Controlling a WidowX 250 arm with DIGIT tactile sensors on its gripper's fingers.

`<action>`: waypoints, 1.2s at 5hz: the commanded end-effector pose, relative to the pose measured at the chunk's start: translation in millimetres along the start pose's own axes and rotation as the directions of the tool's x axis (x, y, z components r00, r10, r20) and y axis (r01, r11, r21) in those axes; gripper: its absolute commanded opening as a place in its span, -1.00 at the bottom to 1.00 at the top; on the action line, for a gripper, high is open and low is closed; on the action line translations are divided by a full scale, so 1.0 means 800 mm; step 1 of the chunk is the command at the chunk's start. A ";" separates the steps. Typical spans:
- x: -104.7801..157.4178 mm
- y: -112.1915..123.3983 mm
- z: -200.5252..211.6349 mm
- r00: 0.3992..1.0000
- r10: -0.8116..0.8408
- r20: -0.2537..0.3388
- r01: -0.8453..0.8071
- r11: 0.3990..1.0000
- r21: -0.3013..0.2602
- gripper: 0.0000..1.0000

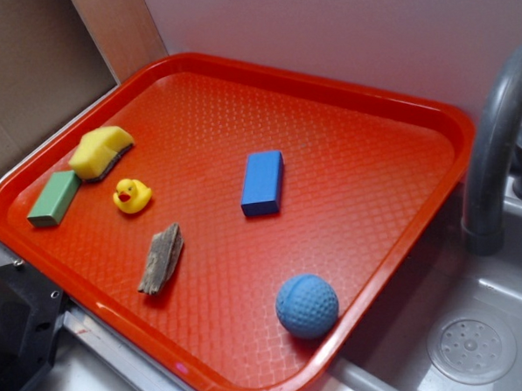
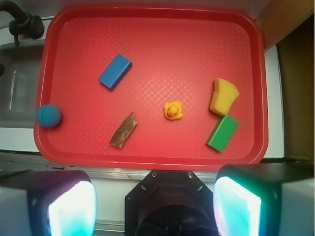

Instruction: Grab the wood chip.

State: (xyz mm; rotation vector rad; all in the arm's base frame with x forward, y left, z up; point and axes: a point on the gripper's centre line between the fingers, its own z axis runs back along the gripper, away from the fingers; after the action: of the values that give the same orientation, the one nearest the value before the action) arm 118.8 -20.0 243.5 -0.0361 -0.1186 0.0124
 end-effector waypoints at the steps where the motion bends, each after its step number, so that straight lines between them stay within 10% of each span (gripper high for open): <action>1: 0.000 0.000 0.000 1.000 0.000 0.000 0.000 1.000 0.000 1.00; 3: 0.057 -0.028 -0.136 0.863 0.483 -0.148 -0.484 0.875 0.028 1.00; 4: 0.051 -0.040 -0.196 0.829 0.533 -0.167 -0.547 0.836 -0.048 1.00; 6: 0.026 -0.044 -0.270 0.871 0.438 -0.225 -0.455 0.890 -0.027 1.00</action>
State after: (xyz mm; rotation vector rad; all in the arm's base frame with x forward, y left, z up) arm 161.2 -63.2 27.7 -0.1313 0.1351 0.4785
